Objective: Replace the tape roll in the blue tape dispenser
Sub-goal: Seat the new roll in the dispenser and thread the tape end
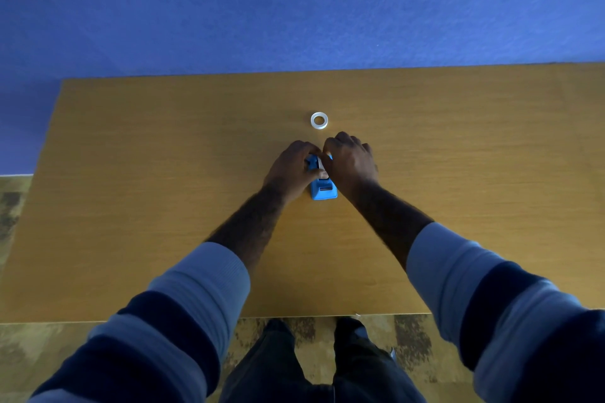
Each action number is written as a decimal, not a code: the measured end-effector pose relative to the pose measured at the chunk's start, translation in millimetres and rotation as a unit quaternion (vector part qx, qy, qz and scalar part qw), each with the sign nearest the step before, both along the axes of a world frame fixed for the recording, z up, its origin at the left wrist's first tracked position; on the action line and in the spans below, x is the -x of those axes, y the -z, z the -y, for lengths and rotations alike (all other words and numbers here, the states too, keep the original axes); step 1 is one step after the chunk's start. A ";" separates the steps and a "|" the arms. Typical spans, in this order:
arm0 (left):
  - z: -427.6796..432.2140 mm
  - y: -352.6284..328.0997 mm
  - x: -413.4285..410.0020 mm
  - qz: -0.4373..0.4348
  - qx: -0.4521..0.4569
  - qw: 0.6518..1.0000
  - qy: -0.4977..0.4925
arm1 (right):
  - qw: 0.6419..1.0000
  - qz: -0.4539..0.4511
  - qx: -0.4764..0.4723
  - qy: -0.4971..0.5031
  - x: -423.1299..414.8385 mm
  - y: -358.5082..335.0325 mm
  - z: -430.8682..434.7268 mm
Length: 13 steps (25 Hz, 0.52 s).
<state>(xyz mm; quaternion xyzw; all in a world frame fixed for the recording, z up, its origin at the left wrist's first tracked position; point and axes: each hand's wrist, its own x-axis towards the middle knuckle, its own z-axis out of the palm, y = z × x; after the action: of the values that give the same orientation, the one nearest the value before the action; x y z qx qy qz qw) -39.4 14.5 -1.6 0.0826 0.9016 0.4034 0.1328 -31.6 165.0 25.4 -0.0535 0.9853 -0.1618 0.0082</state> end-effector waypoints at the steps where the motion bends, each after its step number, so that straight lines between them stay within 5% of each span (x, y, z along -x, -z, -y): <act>1: 0.2 -1.2 0.6 0.004 0.001 1.000 0.002 | 1.000 -0.003 0.003 -0.006 -1.7 1.1 -1.4; 13: -1.3 -3.1 -4.4 -0.006 -0.008 1.000 -0.006 | 1.000 0.017 0.014 0.005 -4.7 1.4 -3.3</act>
<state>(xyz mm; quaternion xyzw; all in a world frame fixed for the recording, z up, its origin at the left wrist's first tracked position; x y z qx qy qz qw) -35.0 15.8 1.5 0.0806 0.8994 0.4113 0.1240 -26.9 168.3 24.0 -0.0457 0.9829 -0.1768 0.0237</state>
